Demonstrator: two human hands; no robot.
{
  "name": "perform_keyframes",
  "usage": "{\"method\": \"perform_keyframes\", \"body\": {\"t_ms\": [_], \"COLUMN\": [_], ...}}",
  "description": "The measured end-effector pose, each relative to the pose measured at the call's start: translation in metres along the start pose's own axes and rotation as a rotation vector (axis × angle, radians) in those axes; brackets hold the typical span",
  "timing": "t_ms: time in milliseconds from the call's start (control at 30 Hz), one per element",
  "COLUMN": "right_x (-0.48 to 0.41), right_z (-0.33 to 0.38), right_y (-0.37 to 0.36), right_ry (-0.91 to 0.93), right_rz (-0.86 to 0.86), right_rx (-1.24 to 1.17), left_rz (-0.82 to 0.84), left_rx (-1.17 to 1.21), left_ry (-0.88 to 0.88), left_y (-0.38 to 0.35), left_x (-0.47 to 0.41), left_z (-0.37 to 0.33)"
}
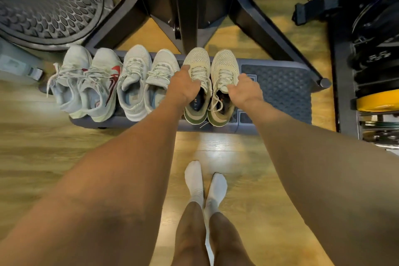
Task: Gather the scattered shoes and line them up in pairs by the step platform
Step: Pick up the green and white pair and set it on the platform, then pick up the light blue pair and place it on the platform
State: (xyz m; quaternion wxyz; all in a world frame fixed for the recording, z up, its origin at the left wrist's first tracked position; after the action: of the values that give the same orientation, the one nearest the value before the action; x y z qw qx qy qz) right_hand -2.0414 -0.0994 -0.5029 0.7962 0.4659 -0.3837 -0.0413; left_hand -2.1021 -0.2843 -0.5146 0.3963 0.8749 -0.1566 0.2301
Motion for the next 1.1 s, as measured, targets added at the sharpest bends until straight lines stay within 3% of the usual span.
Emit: {"method": "perform_keyframes", "body": {"t_ms": [200, 467, 833, 1100], "right_x": [0.079, 0.237, 0.478, 0.675], "right_z": [0.086, 0.184, 0.298, 0.348], "right_y": [0.103, 0.186, 0.139, 0.017], "right_ry": [0.350, 0.822, 1.368, 1.715], "right_rz": [-0.147, -0.386, -0.377, -0.252], "right_rx": [0.201, 0.420, 0.531, 0.619], "left_rz": [-0.106, -0.414, -0.780, -0.917], "left_rx": [-0.286, -0.591, -0.512, -0.325], "left_ry": [-0.165, -0.226, 0.134, 0.489], "left_y": [0.094, 0.244, 0.391, 0.411], "left_x": [0.066, 0.206, 0.465, 0.651], "left_z": [-0.068, -0.099, 0.006, 0.174]}}
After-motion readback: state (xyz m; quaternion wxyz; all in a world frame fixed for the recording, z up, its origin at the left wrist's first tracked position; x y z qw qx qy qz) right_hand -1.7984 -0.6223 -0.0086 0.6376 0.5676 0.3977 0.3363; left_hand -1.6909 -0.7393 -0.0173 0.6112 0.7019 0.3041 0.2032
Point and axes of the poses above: each hand's wrist, its own x-axis away from the middle knuckle, its own y-axis out of the back of the hand, z = x × y, the point moved 8 cm from there along -x, towards the middle knuckle, and after that the axes turned 1 degree about x, right-handed, at the moved point
